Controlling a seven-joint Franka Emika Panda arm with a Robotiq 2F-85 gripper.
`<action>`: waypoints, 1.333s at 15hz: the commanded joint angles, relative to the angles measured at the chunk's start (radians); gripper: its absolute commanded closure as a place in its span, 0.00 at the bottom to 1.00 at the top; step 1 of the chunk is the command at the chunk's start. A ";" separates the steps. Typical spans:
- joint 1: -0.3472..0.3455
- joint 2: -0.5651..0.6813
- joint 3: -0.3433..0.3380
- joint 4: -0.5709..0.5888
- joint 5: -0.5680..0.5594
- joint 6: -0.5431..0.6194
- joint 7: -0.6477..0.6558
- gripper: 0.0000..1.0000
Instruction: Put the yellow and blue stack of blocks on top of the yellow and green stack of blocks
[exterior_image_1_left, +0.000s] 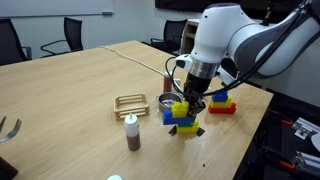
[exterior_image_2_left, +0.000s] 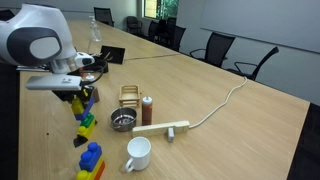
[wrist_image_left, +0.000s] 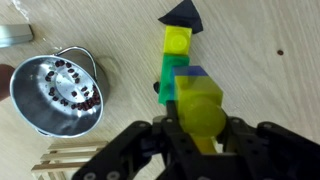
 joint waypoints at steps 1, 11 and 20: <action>-0.017 -0.009 0.011 -0.012 0.009 0.013 -0.014 0.89; -0.031 0.006 0.014 -0.014 0.023 0.015 -0.023 0.89; 0.003 0.012 -0.020 -0.009 -0.047 -0.024 0.067 0.89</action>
